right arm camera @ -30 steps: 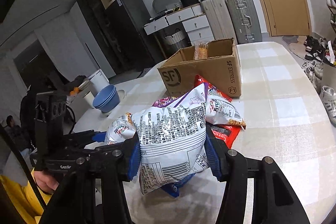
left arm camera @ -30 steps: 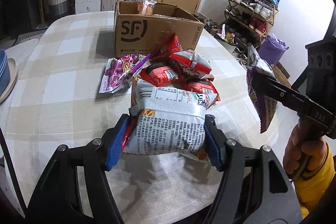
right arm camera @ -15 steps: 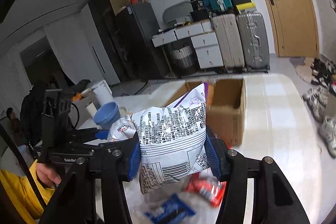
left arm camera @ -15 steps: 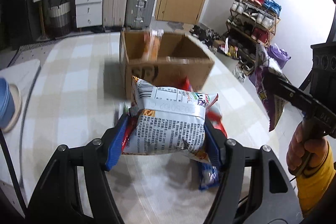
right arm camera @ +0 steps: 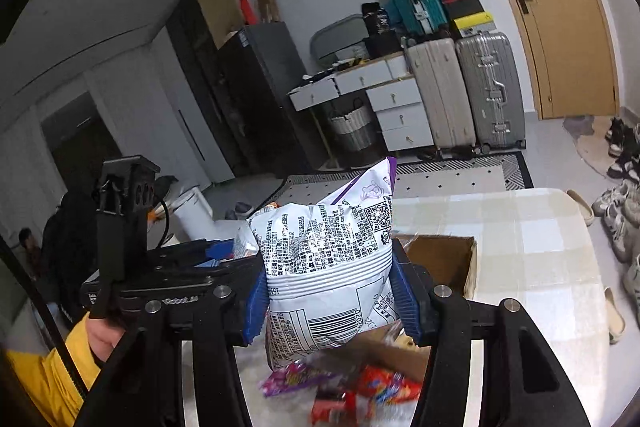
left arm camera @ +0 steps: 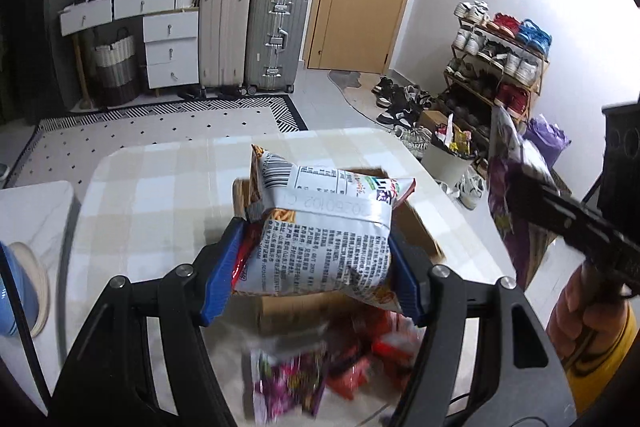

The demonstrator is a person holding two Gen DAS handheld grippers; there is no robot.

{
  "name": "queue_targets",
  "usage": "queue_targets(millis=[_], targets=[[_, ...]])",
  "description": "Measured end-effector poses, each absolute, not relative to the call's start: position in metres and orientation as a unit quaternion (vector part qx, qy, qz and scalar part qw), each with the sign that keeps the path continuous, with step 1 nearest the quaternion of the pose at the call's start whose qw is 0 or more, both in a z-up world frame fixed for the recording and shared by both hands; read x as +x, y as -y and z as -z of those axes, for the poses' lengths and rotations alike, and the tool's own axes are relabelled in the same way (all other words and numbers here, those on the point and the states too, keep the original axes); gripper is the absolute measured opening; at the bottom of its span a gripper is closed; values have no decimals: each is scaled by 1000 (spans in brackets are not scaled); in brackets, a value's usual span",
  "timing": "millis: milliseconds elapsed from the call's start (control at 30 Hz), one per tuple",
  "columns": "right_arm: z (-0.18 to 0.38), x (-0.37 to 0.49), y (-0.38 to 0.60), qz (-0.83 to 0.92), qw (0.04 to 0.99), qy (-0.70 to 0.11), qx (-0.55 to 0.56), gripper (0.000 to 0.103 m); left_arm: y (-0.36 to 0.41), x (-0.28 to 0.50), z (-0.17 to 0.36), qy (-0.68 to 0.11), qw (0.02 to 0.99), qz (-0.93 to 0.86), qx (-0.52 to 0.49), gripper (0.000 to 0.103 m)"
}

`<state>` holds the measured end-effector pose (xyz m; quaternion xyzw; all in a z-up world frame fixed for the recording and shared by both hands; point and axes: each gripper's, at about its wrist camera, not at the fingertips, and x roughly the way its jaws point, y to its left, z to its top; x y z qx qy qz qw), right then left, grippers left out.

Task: Organize snacks
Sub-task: 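Carry both held chip bags over the box, then open both tools to drop the chip bags into the box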

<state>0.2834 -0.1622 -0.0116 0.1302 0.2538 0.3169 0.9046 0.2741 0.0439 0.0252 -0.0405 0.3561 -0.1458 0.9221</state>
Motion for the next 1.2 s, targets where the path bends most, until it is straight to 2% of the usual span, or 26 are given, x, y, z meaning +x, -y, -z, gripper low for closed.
queue_targets(millis=[233,533,1200], targets=[[27,335,160,-295,903,-282,134,54,-32,342,-14,-370,916,144,-48,65],[48,366,161,-287,898,-304,137,54,-11,384,32,-393,907,144,-52,65],[71,389,148,-279,889,-335,137,55,13,404,73,-413,902,128,-4,66]])
